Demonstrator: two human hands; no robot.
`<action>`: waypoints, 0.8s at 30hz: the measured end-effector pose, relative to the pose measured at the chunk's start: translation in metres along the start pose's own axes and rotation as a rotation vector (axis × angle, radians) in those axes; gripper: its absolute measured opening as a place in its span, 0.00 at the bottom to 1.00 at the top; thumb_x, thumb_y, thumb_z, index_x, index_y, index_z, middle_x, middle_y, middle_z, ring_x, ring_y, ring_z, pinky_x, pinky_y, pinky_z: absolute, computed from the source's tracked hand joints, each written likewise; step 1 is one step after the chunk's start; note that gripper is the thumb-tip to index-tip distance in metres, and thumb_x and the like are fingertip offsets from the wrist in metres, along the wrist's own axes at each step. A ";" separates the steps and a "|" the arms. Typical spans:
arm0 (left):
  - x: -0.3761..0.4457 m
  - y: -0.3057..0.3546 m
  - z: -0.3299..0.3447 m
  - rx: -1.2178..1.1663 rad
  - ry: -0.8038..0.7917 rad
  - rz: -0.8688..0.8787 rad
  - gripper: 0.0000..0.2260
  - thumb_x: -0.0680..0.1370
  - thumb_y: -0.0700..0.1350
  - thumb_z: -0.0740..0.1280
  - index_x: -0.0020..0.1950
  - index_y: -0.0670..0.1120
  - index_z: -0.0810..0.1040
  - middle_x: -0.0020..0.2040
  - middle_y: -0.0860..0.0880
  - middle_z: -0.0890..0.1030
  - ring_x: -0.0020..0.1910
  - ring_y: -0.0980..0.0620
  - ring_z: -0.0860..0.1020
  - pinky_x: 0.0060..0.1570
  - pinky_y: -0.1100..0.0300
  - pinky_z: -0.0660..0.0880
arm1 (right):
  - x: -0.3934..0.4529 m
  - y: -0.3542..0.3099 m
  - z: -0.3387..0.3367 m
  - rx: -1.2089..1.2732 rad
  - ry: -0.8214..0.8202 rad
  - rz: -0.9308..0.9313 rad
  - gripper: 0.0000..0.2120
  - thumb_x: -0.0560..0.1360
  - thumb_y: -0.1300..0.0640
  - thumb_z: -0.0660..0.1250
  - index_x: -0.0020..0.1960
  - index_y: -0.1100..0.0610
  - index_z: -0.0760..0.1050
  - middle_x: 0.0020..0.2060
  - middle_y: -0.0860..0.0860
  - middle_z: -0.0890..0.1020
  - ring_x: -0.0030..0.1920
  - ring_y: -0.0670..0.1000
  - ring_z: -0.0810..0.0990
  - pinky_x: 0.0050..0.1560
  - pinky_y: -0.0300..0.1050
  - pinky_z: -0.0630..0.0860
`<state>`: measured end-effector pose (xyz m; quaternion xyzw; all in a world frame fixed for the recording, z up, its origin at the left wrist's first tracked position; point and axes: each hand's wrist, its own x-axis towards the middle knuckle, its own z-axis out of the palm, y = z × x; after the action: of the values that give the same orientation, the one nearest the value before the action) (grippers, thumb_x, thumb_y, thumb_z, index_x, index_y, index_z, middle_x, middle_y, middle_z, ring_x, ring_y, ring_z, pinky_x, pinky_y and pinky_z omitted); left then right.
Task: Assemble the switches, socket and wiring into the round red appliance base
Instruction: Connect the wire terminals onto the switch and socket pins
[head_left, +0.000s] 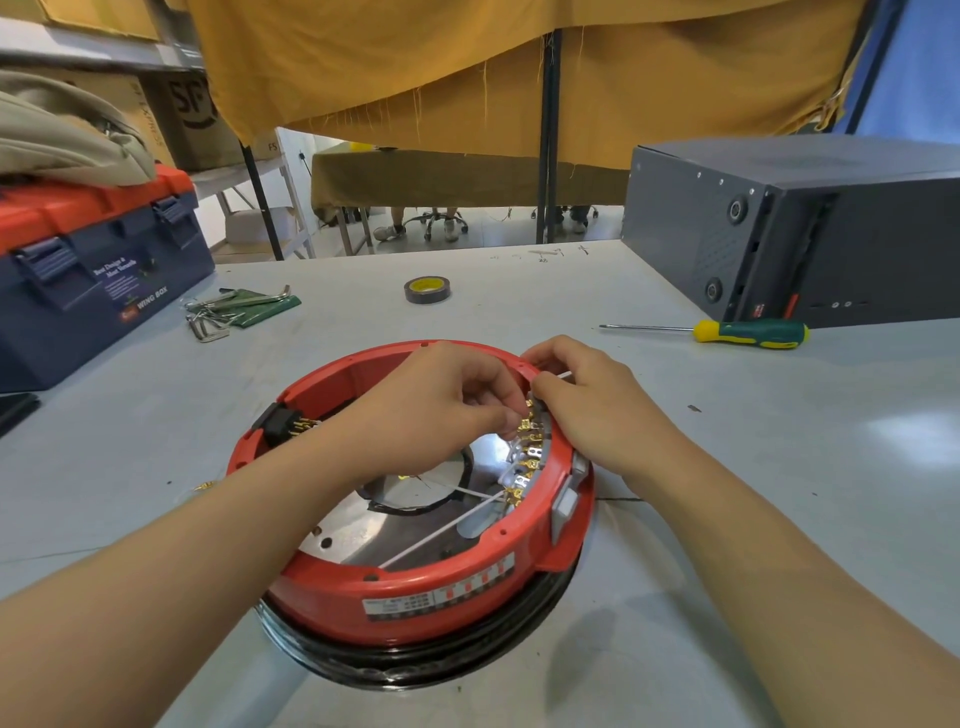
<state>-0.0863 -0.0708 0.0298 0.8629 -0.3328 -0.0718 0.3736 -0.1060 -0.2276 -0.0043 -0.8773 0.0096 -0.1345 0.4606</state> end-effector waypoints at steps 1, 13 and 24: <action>0.000 0.000 0.000 -0.007 -0.001 -0.002 0.03 0.74 0.37 0.69 0.42 0.43 0.82 0.33 0.54 0.81 0.29 0.66 0.76 0.30 0.77 0.67 | 0.000 0.000 0.000 0.001 0.000 0.000 0.13 0.77 0.58 0.59 0.59 0.52 0.75 0.51 0.47 0.79 0.46 0.45 0.76 0.39 0.32 0.69; 0.000 0.003 -0.001 -0.033 -0.010 0.002 0.04 0.74 0.35 0.68 0.42 0.40 0.83 0.31 0.54 0.80 0.24 0.66 0.74 0.27 0.78 0.65 | -0.001 0.000 0.000 0.001 -0.007 -0.007 0.13 0.77 0.57 0.58 0.60 0.52 0.75 0.51 0.47 0.78 0.44 0.43 0.75 0.37 0.32 0.68; -0.001 0.004 -0.001 -0.051 -0.026 -0.034 0.04 0.74 0.35 0.68 0.42 0.41 0.83 0.28 0.56 0.80 0.25 0.66 0.74 0.27 0.77 0.66 | 0.000 0.001 0.000 0.001 -0.009 -0.012 0.13 0.78 0.57 0.58 0.59 0.52 0.75 0.50 0.47 0.78 0.42 0.40 0.74 0.36 0.31 0.68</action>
<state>-0.0890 -0.0711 0.0335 0.8577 -0.3209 -0.0980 0.3896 -0.1054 -0.2280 -0.0055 -0.8778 0.0023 -0.1334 0.4601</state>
